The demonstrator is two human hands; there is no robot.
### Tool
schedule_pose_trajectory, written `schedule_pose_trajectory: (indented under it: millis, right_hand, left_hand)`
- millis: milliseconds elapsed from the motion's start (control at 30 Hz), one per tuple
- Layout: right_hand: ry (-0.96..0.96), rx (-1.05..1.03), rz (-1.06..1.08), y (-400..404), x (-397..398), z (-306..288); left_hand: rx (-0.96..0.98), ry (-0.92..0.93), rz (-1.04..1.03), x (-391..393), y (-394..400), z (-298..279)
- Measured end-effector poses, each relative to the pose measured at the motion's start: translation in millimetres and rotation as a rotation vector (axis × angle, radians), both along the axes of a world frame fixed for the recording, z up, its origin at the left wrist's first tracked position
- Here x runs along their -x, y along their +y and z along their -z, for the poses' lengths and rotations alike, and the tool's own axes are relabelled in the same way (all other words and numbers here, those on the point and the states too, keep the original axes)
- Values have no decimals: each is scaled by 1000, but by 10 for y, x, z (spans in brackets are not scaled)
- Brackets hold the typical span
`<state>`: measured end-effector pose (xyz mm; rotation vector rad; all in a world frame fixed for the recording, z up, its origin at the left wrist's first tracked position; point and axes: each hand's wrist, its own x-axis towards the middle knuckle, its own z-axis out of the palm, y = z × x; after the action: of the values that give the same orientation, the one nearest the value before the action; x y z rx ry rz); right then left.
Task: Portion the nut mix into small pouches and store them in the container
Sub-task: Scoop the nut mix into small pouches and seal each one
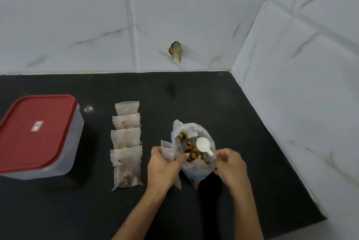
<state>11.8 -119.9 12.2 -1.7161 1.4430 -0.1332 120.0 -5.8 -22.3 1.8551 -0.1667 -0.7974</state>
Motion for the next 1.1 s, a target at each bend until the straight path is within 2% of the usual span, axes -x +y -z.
schedule_pose_trajectory:
  millis: [133, 300, 333, 467, 633, 733, 833, 933, 1000, 1100]
  right_hand:
    - [-105, -105, 19, -61, 34, 56]
    - [-365, -31, -33, -282, 112, -278]
    - [-364, -26, -47, -341, 94, -302]
    - [-111, 170, -152, -300, 53, -206]
    - [-160, 222, -283, -239, -59, -264]
    - [-106, 303, -340, -195, -85, -245]
    - [-202, 213, -391, -178, -83, -250]
    - [-148, 209, -357, -261, -60, -252]
    - [-182, 238, -351, -294, -38, -280]
    - [-122, 309, -396, -252, -44, -293]
  left_hand:
    - [101, 228, -80, 72, -54, 3]
    - [283, 194, -110, 78, -115, -282]
    - [292, 196, -131, 62, -138, -299]
    - [270, 172, -158, 167, -165, -225]
    - [284, 32, -211, 206, -149, -237]
    - [275, 52, -247, 214, -158, -110]
    - [281, -1, -272, 244, -194, -120]
    - [266, -7, -280, 232, -190, -82]
    - [255, -44, -278, 213, -175, -71]
    - [199, 38, -260, 225, -167, -23]
